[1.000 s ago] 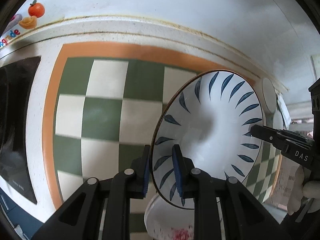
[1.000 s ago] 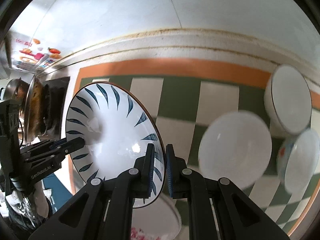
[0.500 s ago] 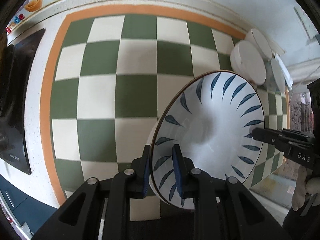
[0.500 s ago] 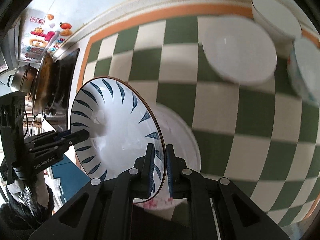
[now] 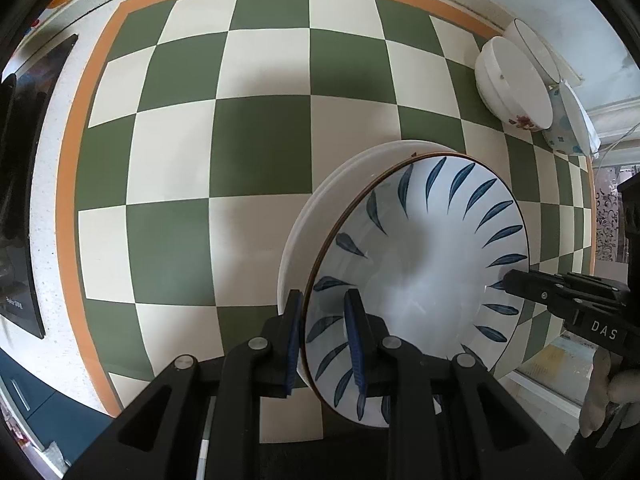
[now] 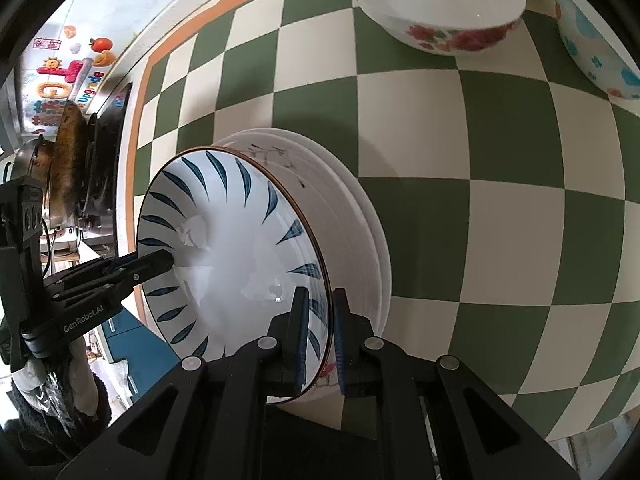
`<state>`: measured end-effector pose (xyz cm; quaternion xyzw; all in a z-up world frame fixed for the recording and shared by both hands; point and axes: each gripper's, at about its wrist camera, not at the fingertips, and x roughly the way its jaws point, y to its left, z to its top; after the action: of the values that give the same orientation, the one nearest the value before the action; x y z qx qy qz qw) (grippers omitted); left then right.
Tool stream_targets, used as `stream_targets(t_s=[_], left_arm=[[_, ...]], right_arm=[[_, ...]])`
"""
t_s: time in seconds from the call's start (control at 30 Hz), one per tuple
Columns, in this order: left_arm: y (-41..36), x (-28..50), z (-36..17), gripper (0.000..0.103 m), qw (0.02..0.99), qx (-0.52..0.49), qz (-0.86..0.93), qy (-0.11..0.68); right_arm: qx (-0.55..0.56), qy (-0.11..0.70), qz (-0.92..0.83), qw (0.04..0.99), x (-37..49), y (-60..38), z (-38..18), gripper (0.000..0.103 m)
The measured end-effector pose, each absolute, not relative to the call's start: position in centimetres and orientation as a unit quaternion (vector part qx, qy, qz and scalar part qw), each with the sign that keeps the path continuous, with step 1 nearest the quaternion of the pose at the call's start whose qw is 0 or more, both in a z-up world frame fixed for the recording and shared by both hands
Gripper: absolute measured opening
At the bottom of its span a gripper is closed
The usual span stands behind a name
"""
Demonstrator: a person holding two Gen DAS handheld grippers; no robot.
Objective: Organize plates and bowls
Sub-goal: 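Lift the blue-striped plate with both grippers and lower it onto the stack, then open both grippers and raise them away from the plate stack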
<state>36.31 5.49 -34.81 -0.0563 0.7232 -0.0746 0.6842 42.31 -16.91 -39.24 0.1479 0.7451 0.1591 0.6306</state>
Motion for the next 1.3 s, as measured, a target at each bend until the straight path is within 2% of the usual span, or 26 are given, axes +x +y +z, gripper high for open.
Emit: stream_targets(t_s=[0.8, 0.9, 1.3], left_arm=[[5.2, 36.2, -36.4, 0.021, 0.679, -0.058, -0.068, 0.729], [5.3, 36.1, -36.4, 0.021, 0.679, -0.061, -0.065, 0.729], [6.7, 35.5, -37.0, 0.021, 0.654, -0.116, -0.06, 0.745]], right_arm=[[0.132, 0.749, 0.131, 0.637, 42.8, -16.3, -40.1, 0.013], [0.148, 0.748, 0.126, 0.635, 42.7, -16.6, -40.1, 0.016], [0.167, 0.755, 0.135, 0.619, 43.2, -17.6, -40.2, 0.017]])
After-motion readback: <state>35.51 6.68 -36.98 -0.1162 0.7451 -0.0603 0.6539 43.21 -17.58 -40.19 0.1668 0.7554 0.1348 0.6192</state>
